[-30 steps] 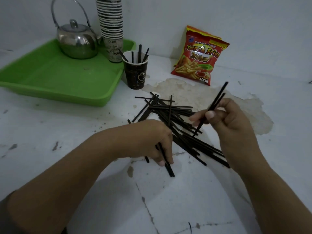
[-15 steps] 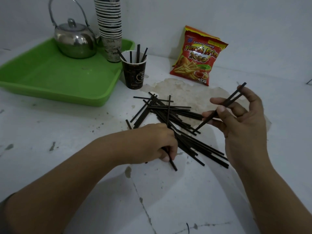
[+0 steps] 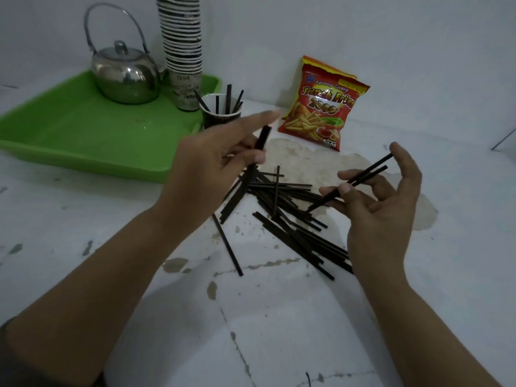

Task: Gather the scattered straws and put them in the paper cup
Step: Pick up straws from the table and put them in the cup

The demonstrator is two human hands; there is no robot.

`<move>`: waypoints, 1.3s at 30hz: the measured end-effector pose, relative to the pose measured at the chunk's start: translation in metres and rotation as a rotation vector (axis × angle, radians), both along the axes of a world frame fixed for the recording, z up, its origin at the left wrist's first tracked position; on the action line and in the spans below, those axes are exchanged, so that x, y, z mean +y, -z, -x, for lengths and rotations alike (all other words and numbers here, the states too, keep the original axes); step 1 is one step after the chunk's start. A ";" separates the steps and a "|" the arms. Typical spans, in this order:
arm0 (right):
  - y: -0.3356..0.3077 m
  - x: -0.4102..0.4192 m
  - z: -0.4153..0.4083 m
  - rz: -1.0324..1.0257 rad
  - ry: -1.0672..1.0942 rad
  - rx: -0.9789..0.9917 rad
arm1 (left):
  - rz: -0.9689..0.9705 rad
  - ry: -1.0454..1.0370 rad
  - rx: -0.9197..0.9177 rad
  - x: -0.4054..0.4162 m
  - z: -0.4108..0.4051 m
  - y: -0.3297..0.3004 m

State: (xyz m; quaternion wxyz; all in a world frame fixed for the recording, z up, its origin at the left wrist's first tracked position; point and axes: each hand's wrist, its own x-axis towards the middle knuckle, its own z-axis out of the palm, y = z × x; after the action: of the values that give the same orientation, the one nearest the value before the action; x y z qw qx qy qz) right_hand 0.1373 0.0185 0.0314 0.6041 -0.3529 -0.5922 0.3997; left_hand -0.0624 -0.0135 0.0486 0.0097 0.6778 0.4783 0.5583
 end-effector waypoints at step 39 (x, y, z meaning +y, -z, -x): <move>0.002 0.102 0.177 -0.564 0.340 -0.701 | -0.054 -0.458 -0.089 0.071 0.072 0.016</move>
State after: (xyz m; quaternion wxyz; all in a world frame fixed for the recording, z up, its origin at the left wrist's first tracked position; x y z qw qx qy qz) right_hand -0.0394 0.1209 0.0297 0.4969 -0.3807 -0.7795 -0.0239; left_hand -0.1344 0.0577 0.0330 -0.1145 0.5263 0.6036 0.5879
